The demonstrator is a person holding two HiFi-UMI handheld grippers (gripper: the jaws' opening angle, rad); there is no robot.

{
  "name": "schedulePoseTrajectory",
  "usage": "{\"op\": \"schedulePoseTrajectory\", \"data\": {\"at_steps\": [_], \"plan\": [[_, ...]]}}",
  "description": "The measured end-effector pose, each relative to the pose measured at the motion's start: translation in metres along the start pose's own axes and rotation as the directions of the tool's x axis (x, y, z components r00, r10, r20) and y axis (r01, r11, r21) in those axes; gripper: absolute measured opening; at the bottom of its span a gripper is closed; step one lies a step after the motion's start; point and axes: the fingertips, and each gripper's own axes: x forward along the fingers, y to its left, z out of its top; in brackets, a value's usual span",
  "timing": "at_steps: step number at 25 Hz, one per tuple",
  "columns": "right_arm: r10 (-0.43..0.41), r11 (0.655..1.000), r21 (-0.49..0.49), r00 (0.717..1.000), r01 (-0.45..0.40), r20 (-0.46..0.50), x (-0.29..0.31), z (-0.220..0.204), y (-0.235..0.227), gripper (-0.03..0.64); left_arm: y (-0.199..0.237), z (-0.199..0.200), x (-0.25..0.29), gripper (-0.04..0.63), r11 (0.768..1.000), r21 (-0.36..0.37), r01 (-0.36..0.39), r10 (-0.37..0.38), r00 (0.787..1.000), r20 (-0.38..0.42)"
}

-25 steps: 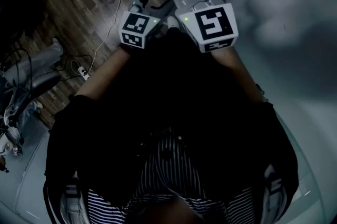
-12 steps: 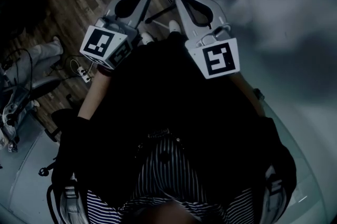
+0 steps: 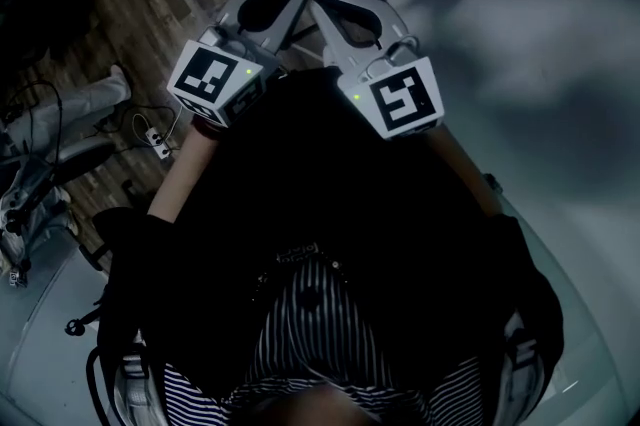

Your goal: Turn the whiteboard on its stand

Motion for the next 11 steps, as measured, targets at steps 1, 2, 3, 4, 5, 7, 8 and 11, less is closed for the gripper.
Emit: {"op": "schedulePoseTrajectory", "data": {"at_steps": [1,2,3,4,5,7,8,11], "plan": [[-0.004,1.0,-0.006,1.0,0.004,0.006,0.0,0.002,-0.001,0.0,-0.001,0.001,0.001,0.003,1.0,0.006,0.005,-0.005,1.0,-0.001],[-0.008,1.0,-0.009,1.0,0.008,0.01,0.002,0.003,-0.004,0.0,0.002,0.0,0.002,0.003,1.0,0.009,0.007,-0.007,1.0,-0.003],[-0.01,1.0,-0.008,1.0,0.01,0.013,0.005,0.002,-0.008,0.0,0.006,-0.002,0.004,0.003,1.0,0.011,0.005,-0.005,1.0,-0.007],[-0.012,1.0,-0.006,1.0,0.012,0.017,0.008,0.002,-0.013,0.0,0.01,-0.003,0.006,0.003,1.0,0.011,0.001,-0.001,1.0,-0.01],[-0.013,1.0,-0.005,1.0,0.013,0.021,0.009,0.002,-0.018,0.0,0.013,-0.002,0.009,0.003,1.0,0.011,-0.002,0.002,1.0,-0.011],[-0.014,1.0,-0.01,0.999,0.014,0.028,0.007,0.007,-0.026,0.0,0.013,0.002,0.015,0.003,1.0,0.012,-0.004,0.004,1.0,-0.008],[-0.014,1.0,-0.015,0.999,0.014,0.031,0.005,0.009,-0.029,0.0,0.013,0.005,0.018,0.003,1.0,0.014,-0.003,0.003,1.0,-0.007],[-0.01,1.0,-0.027,0.999,0.011,0.038,0.003,0.016,-0.038,0.0,0.012,0.011,0.027,0.003,1.0,0.019,0.0,0.0,1.0,-0.008]]}}
